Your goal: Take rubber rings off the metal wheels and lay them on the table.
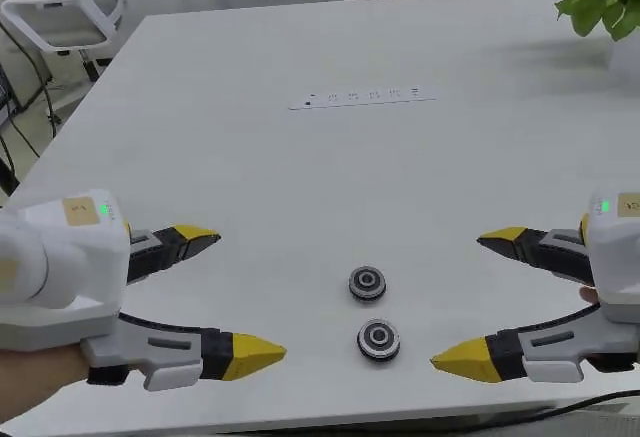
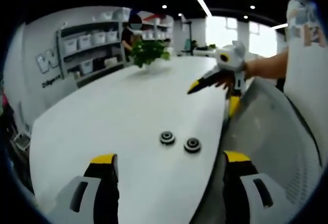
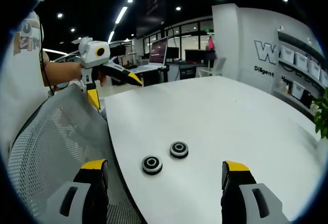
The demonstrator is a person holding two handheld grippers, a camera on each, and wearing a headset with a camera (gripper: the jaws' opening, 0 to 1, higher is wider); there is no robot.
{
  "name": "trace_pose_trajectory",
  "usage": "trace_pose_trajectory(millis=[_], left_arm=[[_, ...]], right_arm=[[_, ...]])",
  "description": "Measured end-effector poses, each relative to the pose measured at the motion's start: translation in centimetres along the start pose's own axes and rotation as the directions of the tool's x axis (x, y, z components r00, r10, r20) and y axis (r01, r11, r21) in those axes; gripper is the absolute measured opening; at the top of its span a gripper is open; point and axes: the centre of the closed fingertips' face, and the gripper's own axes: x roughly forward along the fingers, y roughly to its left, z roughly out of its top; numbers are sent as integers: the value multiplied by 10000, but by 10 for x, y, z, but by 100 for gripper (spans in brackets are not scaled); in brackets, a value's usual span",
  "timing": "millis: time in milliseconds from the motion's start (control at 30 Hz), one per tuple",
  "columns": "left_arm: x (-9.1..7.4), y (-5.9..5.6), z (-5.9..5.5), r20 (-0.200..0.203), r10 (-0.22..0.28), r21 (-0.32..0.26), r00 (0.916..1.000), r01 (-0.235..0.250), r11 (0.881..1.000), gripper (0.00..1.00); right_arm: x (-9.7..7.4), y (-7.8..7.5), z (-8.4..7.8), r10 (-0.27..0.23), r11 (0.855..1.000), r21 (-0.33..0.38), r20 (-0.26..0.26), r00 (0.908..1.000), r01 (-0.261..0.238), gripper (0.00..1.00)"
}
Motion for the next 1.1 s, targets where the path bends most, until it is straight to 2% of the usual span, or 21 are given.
trace_pose_trajectory(millis=[167, 400, 900, 1100], left_arm=[[9, -1, 1, -77, -219, 151, 9997, 220, 9996, 84], [23, -2, 10, -23, -546, 404, 9985, 547, 9977, 82], [52, -7, 5, -468, -1258, 668, 9910, 1287, 9894, 71], [66, -14, 2, -689, -1632, 788, 9842, 1684, 9826, 66]], right_arm=[[8, -1, -5, 152, 9996, -221, -192, 9997, -156, 88], [20, 1, -12, 615, 9973, -381, -424, 9972, -631, 82], [40, 2, -29, 1260, 9902, -494, -923, 9877, -1309, 68], [48, 5, -35, 1560, 9862, -383, -1055, 9821, -1608, 63]])
